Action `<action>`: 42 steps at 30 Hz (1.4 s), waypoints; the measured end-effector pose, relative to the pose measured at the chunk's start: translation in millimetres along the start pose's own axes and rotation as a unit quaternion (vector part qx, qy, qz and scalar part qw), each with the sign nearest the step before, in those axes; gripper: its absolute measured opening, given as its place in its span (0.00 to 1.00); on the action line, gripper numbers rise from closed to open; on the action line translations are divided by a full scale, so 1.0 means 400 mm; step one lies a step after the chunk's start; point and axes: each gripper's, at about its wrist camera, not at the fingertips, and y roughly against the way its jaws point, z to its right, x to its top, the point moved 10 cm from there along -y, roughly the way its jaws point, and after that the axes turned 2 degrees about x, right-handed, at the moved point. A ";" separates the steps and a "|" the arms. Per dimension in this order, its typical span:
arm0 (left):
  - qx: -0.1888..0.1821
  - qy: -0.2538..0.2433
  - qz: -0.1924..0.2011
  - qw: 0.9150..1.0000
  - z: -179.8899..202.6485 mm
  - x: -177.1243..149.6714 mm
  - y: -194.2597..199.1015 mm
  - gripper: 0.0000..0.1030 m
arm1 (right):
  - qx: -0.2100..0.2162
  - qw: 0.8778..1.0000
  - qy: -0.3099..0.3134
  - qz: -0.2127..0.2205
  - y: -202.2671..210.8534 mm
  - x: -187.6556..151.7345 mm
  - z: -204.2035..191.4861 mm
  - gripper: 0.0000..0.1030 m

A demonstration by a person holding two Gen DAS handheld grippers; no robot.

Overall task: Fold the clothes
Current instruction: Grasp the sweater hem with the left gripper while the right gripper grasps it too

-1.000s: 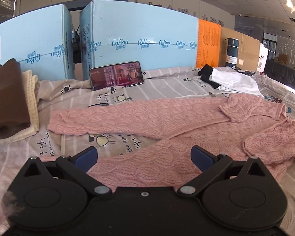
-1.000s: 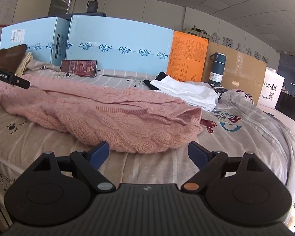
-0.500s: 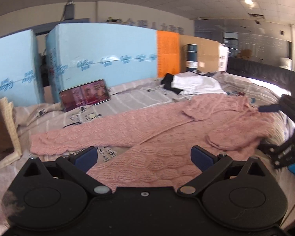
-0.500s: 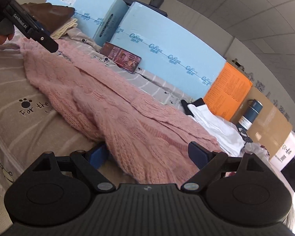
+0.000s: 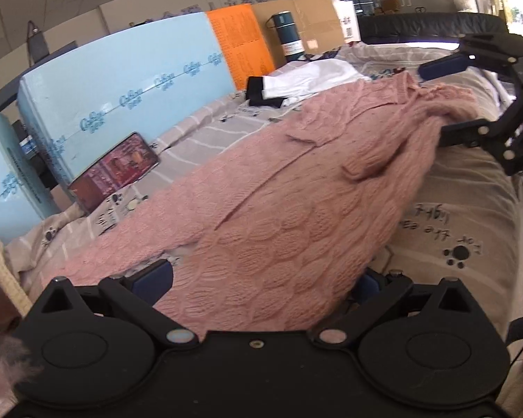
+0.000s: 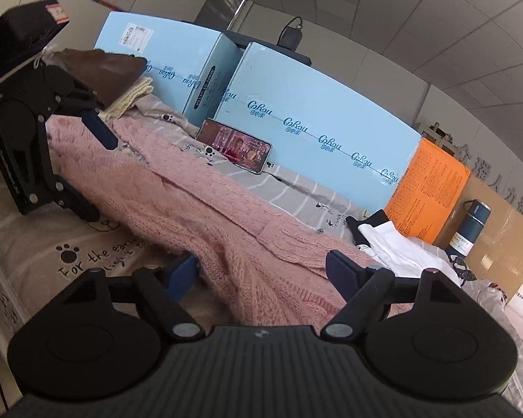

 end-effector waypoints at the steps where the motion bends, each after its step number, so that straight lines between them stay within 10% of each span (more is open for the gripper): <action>1: 0.017 0.010 -0.007 1.000 -0.032 -0.013 0.000 1.00 | -0.004 1.000 0.012 -0.003 0.005 -0.004 -0.001 0.75; 7: 0.090 0.103 -0.042 0.990 -0.199 -0.099 0.031 1.00 | -0.044 0.995 0.077 -0.041 0.046 -0.063 0.001 0.71; 11: 0.091 0.156 -0.042 0.983 -0.237 -0.118 0.035 0.99 | -0.048 0.994 0.079 -0.064 0.061 -0.092 0.011 0.42; 16: 0.055 0.192 -0.029 0.979 -0.235 -0.115 0.039 0.41 | -0.025 0.998 0.012 -0.063 0.057 -0.088 0.034 0.18; 23: 0.019 0.275 0.007 0.961 -0.296 -0.064 0.025 0.23 | -0.005 0.981 -0.193 -0.004 0.013 -0.038 0.173 0.12; 30: -0.008 0.297 0.011 0.955 -0.366 0.017 -0.054 0.22 | -0.028 0.970 -0.239 0.008 -0.091 0.003 0.284 0.12; 34: -0.017 0.363 -0.025 0.931 -0.402 0.022 -0.134 0.22 | 0.032 0.970 -0.242 -0.021 -0.168 0.002 0.301 0.13; 42: -0.032 0.442 -0.070 0.894 -0.440 -0.038 -0.220 0.28 | 0.031 0.925 -0.375 -0.055 -0.220 -0.080 0.407 0.57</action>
